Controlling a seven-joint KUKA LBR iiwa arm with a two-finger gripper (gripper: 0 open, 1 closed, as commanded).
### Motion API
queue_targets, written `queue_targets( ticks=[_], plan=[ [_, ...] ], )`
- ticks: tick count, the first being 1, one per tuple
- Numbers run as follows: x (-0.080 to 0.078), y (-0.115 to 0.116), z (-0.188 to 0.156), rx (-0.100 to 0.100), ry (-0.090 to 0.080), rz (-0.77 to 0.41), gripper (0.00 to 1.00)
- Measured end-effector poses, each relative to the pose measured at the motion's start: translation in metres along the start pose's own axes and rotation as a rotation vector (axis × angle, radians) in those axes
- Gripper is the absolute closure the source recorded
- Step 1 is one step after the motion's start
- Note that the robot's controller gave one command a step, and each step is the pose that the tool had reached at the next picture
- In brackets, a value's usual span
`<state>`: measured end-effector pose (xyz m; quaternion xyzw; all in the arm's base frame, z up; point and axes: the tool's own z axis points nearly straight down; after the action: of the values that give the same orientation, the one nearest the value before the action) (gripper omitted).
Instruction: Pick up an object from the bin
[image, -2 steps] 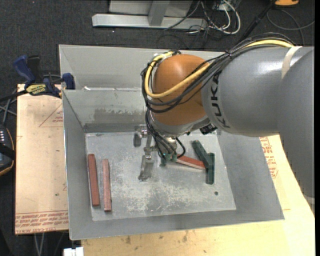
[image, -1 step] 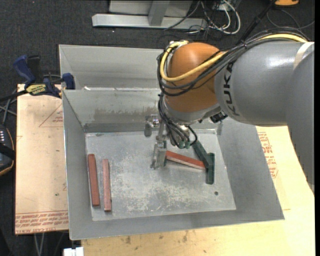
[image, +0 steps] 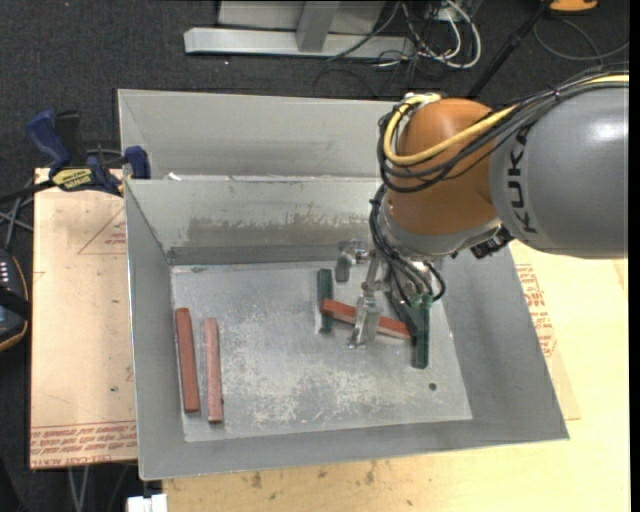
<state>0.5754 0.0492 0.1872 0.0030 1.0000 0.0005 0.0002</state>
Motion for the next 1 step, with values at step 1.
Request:
queue_targets(
  ticks=[1],
  plan=[
    [-0.0001, -0.0242, -0.0115, 0.002, -0.001, 0.033, 0.00]
  ],
)
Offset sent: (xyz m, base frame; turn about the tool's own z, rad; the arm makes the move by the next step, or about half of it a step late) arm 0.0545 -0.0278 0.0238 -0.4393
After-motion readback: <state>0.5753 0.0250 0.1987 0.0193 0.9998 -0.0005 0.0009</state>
